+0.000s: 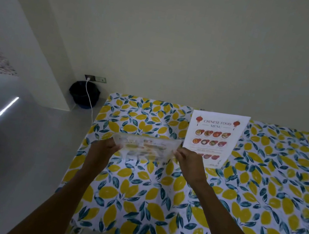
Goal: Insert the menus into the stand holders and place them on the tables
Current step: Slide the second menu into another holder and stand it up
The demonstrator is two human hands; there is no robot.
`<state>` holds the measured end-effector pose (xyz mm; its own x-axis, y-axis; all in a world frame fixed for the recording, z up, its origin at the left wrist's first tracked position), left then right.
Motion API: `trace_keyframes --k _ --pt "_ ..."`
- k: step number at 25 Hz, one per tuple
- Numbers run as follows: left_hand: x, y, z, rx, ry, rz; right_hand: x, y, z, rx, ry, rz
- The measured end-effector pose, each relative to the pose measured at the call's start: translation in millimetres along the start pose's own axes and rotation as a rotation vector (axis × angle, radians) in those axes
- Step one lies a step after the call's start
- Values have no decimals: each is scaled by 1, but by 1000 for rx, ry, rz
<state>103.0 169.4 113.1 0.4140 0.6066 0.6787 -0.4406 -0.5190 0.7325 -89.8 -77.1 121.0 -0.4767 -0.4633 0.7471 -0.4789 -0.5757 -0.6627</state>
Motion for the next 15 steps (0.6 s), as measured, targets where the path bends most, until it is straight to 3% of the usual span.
trace_keyframes --k 5,15 --pt "-2 -1 59 -129 -13 43 -11 -7 43 -154 93 22" --pt "-7 -8 104 -146 -97 7 -32 -7 74 -268 119 34"
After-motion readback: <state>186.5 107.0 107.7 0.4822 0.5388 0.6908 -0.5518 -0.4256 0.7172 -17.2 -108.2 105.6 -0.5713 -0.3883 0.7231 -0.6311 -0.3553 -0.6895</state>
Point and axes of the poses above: each hand's wrist, its own z-axis towards the middle knuckle, its own x-axis out of the back of the hand, y = z × x, the point moved 6 cm from there along z, towards the middle knuckle, and after that the axes turned 8 degrees about -x, right-handed, at the moved point
